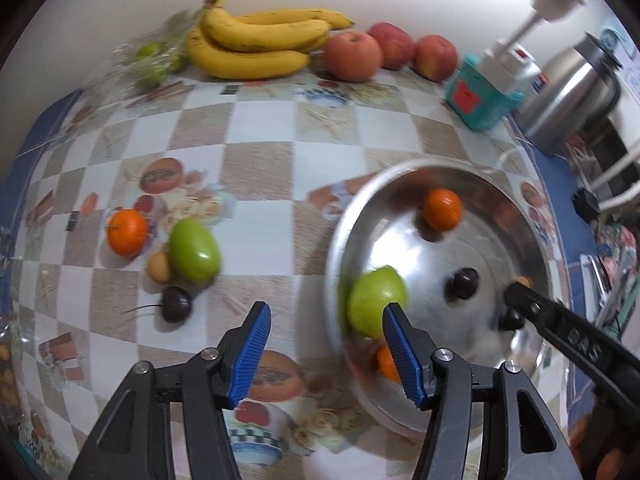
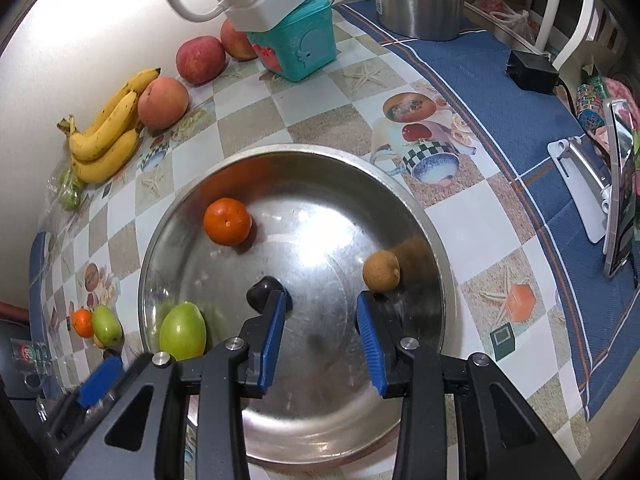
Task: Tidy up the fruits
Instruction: 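Withdraw both open grippers from the bowl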
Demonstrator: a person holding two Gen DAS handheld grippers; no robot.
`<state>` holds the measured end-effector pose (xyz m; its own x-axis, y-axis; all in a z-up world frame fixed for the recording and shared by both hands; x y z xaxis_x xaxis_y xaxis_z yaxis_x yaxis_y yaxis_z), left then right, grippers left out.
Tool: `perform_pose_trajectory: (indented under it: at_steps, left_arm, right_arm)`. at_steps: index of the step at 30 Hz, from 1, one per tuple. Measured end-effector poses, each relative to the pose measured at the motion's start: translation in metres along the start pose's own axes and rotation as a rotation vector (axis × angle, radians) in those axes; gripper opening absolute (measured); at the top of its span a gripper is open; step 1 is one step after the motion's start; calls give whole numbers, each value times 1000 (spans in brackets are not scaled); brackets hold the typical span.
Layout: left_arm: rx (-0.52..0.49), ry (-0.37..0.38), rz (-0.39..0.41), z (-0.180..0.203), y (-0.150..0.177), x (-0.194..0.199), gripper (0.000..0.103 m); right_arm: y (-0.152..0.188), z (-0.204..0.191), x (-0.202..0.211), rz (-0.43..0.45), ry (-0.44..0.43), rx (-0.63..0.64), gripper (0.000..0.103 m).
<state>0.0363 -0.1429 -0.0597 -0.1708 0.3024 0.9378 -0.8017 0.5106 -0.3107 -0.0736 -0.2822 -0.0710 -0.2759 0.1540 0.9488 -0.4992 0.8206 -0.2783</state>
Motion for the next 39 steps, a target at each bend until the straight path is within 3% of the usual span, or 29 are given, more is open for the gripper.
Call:
perform_pose_trajectory:
  at_steps: [3,9,14,17,27,29,31,39]
  left_arm:
    - [29,-19,9,-11,-2,2,64]
    - [73,-56,25,-30,-5,6,69]
    - [110,-107,45,-45,-8,9,88]
    - [121,-135,60,-51,-9,12,95]
    - [164,-177,92,-73,-11,22,103]
    - [175,-184,97,-78,-12,24,103]
    - [183,-191,102,-83,-12,25,103]
    - [202,-224,129,-102,-15,34,103]
  right_arm:
    - [5,-7,4,5,-2,21,52]
    - [12,-26,14,26,-13,76,54]
    - [16,-39,18,40,-9,121,61]
    - [19,-46,20,45,-12,138,71]
    - [23,-59,20,61,6,182,72]
    - [24,-63,20,65,8,191,76]
    - [24,-65,20,67,6,197,88]
    - [26,-72,21,86,10,212,89]
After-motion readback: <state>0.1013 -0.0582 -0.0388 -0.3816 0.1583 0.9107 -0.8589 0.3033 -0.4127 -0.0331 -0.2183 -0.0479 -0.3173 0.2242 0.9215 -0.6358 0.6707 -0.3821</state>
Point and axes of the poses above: each gripper's, at about its wrist camera, not at the fingertips, and x roughly against the way its jaws point, z to its right, y to its underside, the point moved 6 cm from there along -x, roughly the way its jaws point, and after that the axes turned 2 degrees about y, right-handed, at the moved point
